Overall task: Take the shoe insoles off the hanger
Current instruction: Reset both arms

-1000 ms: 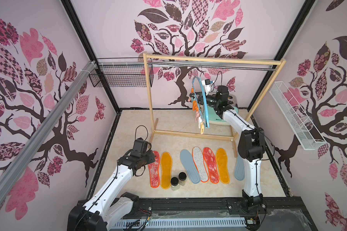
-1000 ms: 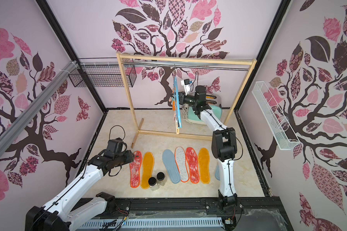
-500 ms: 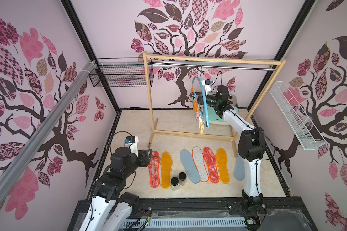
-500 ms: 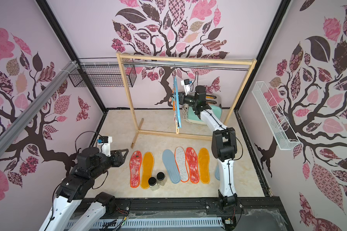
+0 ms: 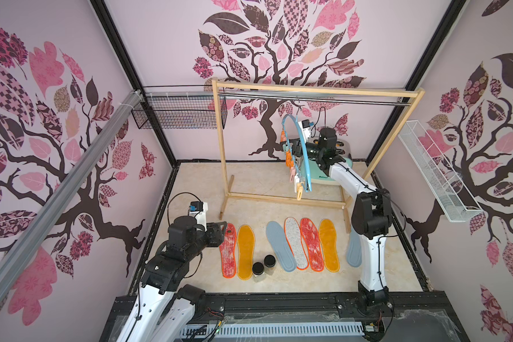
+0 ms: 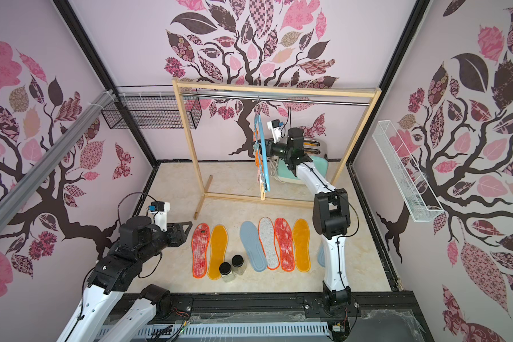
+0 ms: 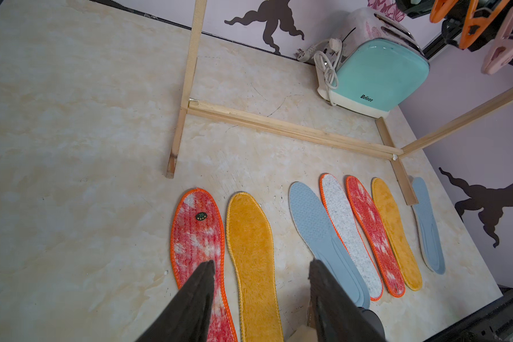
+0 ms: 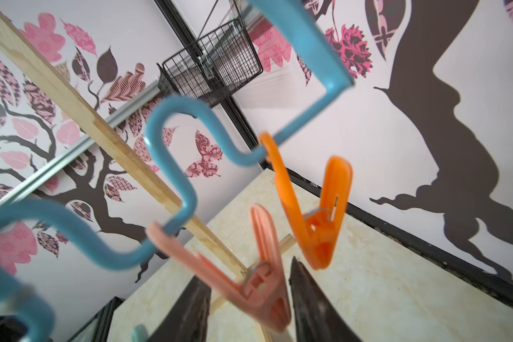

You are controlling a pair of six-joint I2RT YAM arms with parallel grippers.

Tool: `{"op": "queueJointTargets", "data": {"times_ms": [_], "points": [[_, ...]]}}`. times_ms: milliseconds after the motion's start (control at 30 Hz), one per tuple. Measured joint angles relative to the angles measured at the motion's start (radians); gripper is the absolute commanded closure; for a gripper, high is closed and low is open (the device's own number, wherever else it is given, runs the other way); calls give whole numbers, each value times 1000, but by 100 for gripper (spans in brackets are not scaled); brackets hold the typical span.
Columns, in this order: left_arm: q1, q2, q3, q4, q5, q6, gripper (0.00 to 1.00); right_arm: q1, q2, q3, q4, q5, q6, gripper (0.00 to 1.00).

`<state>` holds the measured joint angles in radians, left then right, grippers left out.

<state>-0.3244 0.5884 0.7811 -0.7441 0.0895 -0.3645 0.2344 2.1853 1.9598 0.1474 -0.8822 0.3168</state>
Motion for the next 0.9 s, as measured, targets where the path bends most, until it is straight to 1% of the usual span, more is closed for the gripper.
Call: {"op": "queueJointTargets", "data": {"times_ms": [67, 233, 467, 700, 900], "points": [[0, -2, 0, 0, 2, 0, 44, -2, 0, -1, -10, 5, -4, 47], [0, -2, 0, 0, 2, 0, 44, -4, 0, -14, -17, 15, -7, 46], [0, -4, 0, 0, 2, 0, 44, -4, -2, -87, -17, 26, -3, 46], [0, -16, 0, -1, 3, 0, 44, -4, -60, -250, -3, 58, 10, 46], [-8, -53, 0, -1, 7, 1, 44, -4, -167, -428, 10, 100, 16, 46]]}}
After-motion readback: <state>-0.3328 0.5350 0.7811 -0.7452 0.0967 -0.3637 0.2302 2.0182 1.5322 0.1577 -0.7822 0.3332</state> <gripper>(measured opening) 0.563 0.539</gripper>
